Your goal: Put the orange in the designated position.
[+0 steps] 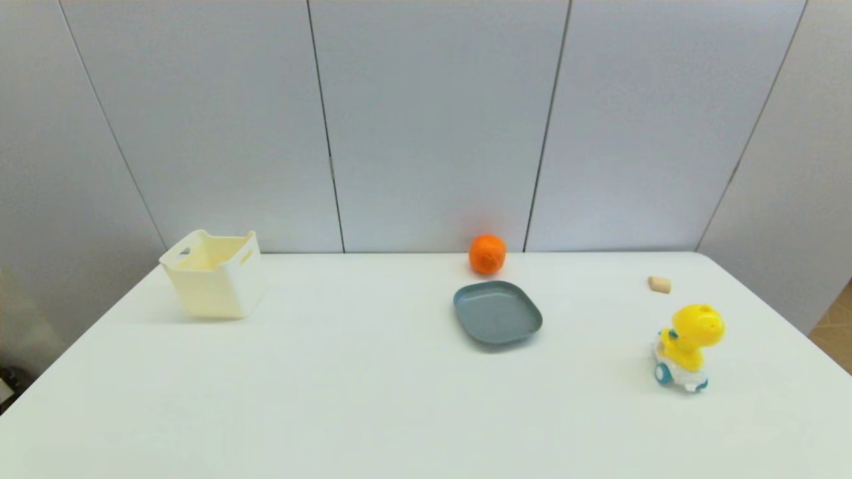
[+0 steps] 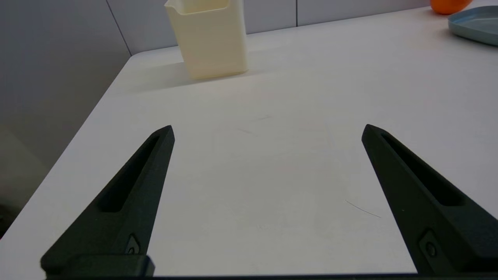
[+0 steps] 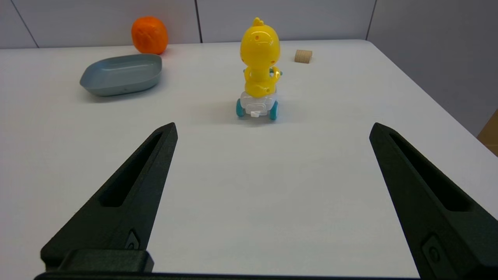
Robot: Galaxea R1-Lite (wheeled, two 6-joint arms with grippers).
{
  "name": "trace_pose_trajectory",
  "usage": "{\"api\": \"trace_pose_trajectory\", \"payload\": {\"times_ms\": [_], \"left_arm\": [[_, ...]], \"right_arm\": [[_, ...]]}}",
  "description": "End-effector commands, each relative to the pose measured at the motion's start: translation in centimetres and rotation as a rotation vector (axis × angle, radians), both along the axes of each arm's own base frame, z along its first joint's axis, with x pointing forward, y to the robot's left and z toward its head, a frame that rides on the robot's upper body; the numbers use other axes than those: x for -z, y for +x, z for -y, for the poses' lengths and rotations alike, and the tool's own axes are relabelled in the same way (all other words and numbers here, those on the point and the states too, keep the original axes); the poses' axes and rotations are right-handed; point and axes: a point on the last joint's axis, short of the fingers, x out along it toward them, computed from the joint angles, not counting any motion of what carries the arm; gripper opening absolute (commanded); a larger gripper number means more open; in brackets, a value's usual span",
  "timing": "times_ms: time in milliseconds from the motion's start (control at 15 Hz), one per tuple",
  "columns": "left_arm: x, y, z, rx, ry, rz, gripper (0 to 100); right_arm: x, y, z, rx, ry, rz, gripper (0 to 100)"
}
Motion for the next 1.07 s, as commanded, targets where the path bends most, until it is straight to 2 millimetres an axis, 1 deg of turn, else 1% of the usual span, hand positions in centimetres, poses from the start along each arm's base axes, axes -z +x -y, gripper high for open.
{"api": "trace_pose_trajectory", "payload": {"times_ms": [67, 467, 1067], "left_arm": [[0.03, 0.03, -0.04, -0.017, -0.056, -0.007, 100], [0.0, 0.03, -0.04, -0.022, -0.096, -0.006, 100], [0.0, 0.03, -0.06, -0.025, -0.103, -0.006, 100]], "right_arm": [[0.01, 0.0, 0.0, 0.0, 0.0, 0.0, 100], [0.01, 0.0, 0.0, 0.0, 0.0, 0.0, 100], [0.01, 0.0, 0.0, 0.0, 0.0, 0.0, 100]]}}
